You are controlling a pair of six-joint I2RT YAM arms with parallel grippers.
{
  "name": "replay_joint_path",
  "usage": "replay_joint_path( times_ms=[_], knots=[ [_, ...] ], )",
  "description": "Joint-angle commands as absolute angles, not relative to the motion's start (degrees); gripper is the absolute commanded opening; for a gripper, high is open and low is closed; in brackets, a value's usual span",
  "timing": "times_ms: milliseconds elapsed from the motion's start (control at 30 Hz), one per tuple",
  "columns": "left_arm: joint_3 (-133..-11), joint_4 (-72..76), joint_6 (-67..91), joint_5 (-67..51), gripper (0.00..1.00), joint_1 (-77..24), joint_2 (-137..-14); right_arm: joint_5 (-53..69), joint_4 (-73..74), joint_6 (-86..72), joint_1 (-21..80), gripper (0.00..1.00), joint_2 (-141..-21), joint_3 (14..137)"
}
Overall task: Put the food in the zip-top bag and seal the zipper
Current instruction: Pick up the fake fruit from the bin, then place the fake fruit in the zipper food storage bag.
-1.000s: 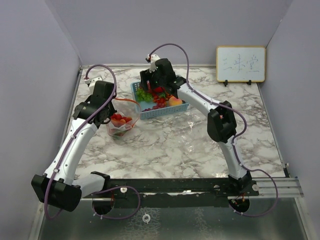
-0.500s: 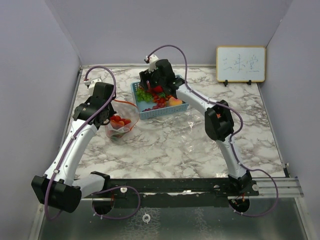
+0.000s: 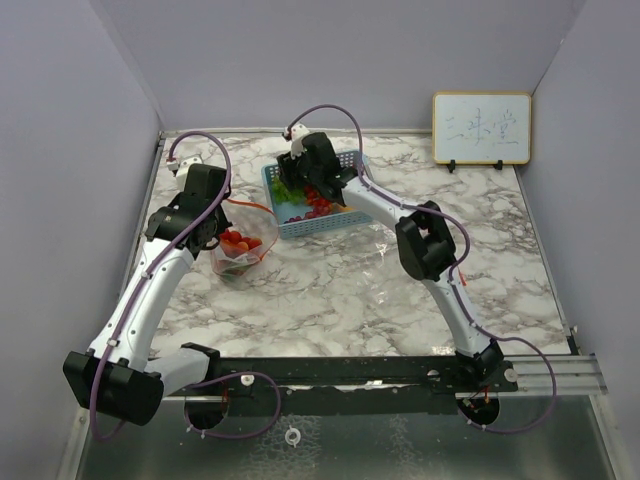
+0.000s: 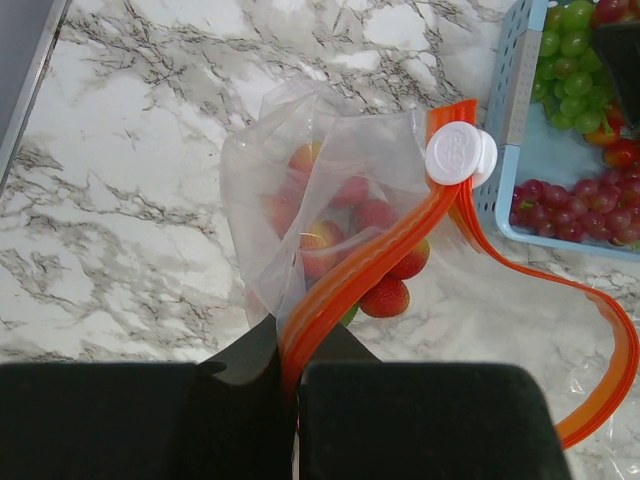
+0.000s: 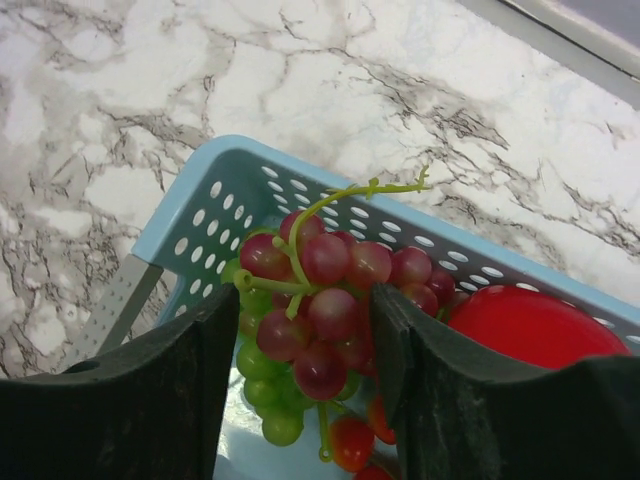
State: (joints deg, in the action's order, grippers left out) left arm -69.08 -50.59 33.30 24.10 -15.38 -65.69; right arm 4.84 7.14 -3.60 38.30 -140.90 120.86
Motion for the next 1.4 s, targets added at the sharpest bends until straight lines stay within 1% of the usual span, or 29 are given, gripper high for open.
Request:
replay_joint_path(
  times_ms=[0,67,100,133,200,267,467,633,833,967,1100,1233,1367],
  knots=[
    [-69.63,-49.05,33.11,23.44,0.00,-15.03,-65.39,-0.31,3.27,-4.66,38.67,0.45,-142.72,120.90],
    [-69.55,-48.92,33.15,23.24,0.00,-15.03,-65.52,-0.52,2.63,-4.66,38.67,0.25,-141.71,120.05],
    [-69.54,-48.81,33.14,23.02,0.00,-14.97,-65.48,-0.48,2.60,-4.66,38.67,0.18,-141.16,119.72],
    [-69.48,-48.67,33.14,22.83,0.00,-15.01,-65.56,-0.34,2.86,-4.58,38.66,0.12,-140.41,119.51],
    [-69.39,-48.46,33.29,22.38,0.00,-14.89,-65.65,0.06,3.31,-4.42,38.67,0.06,-138.14,118.40],
    [-69.14,-48.23,33.65,22.10,0.00,-14.94,-65.74,1.02,2.99,-4.08,38.67,0.04,-134.41,115.94],
    [-68.95,-47.79,34.43,21.24,0.00,-14.94,-66.08,6.61,2.42,-4.94,38.67,0.02,-119.49,106.09],
    [-68.28,-47.72,34.95,19.95,0.00,-14.87,-66.80,12.91,4.40,-8.69,38.67,0.02,-110.07,101.65],
    [-67.53,-46.95,35.22,17.06,0.00,-14.80,-68.47,28.35,2.30,-12.91,38.67,0.02,-101.57,97.43],
    [-68.10,-46.38,35.49,15.64,0.00,-14.81,-69.48,39.92,-0.04,-17.47,38.80,0.02,-99.45,96.02],
    [-69.79,-46.27,35.92,13.60,0.00,-14.79,-70.60,48.03,-9.96,-26.51,39.72,0.02,-97.63,89.81],
    [-71.70,-46.87,36.29,12.37,0.00,-14.85,-71.65,51.71,-20.17,-35.31,40.91,0.02,-98.05,85.85],
    [-72.39,-47.36,36.65,12.05,0.00,-14.79,-71.81,51.54,-25.94,-39.90,41.62,0.02,-99.08,83.23]
  ],
)
